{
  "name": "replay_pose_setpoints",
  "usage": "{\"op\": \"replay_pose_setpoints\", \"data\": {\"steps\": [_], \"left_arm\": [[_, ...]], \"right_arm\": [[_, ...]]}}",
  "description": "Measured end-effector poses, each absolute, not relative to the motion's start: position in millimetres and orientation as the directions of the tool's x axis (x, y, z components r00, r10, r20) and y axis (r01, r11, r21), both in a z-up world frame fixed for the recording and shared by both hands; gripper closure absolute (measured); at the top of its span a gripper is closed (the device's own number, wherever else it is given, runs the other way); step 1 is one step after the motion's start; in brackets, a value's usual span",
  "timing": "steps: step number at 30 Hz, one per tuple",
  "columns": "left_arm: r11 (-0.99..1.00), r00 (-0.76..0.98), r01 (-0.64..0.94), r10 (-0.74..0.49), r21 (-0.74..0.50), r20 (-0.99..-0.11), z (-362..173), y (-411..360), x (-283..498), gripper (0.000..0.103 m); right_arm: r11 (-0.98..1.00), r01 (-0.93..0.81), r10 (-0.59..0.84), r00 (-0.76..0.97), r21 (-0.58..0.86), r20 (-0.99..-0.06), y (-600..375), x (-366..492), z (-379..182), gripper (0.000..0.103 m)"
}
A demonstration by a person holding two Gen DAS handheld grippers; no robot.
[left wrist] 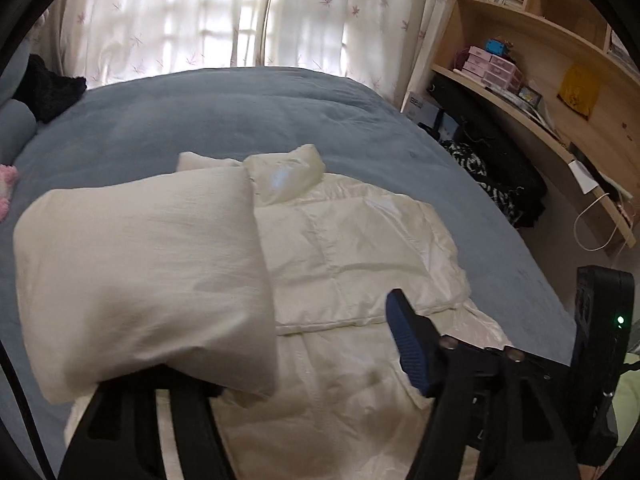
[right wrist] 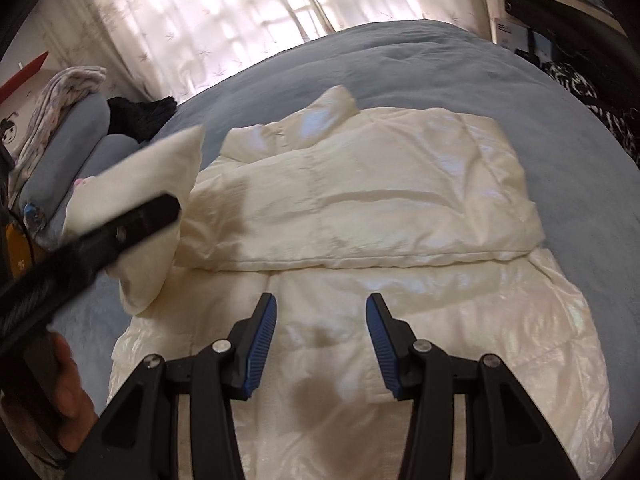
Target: Fold large clothes
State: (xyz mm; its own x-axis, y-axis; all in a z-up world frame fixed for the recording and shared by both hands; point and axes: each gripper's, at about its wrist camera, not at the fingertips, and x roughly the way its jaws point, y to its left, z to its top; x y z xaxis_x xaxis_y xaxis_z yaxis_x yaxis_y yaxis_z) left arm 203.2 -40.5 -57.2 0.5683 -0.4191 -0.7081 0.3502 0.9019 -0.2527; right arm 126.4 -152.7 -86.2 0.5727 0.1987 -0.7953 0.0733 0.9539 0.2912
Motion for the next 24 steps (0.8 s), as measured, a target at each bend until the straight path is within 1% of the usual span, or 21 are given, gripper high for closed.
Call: {"op": "replay_pose_setpoints", "data": {"steps": [3, 6, 8, 11, 14, 17, 21, 24], "left_arm": [[0.895, 0.549, 0.348, -0.436, -0.279, -0.713, -60.1, -38.4, 200.4, 0.035], [0.871, 0.498, 0.338, -0.487, -0.357, -0.718, -61.3, -27.4, 198.7, 0.032], [0.85, 0.462, 0.324, -0.526, -0.416, -0.714, -63.2, -21.5, 197.5, 0.027], [0.828, 0.426, 0.327, -0.56, -0.456, -0.711, -65.0, -16.9, 190.5, 0.021], [0.825, 0.407, 0.358, -0.56, -0.438, -0.722, -68.4, -19.8, 176.9, 0.019], [0.838, 0.411, 0.393, -0.528, -0.378, -0.743, -76.9, -23.7, 159.6, 0.019], [0.832, 0.4, 0.4, -0.536, -0.384, -0.743, -82.9, -17.9, 143.9, 0.019], [0.847, 0.425, 0.382, -0.517, -0.37, -0.743, -82.5, -2.8, 134.0, 0.019]], "right_arm": [[0.951, 0.079, 0.202, 0.574, 0.298, -0.794, -158.9, 126.5, -86.4, 0.056], [0.952, 0.068, 0.207, 0.576, 0.299, -0.791, -160.7, 126.7, -85.0, 0.056], [0.954, 0.052, 0.213, 0.576, 0.295, -0.789, -159.1, 127.5, -83.0, 0.056], [0.956, 0.027, 0.221, 0.583, 0.291, -0.782, -156.3, 127.4, -78.6, 0.056], [0.954, 0.005, 0.24, 0.585, 0.299, -0.775, -154.0, 128.3, -73.8, 0.056], [0.956, -0.021, 0.25, 0.586, 0.294, -0.771, -152.3, 129.5, -68.2, 0.056], [0.961, -0.05, 0.247, 0.587, 0.27, -0.771, -146.8, 130.9, -60.5, 0.056], [0.964, -0.067, 0.247, 0.59, 0.258, -0.769, -141.5, 131.3, -55.9, 0.056]]}}
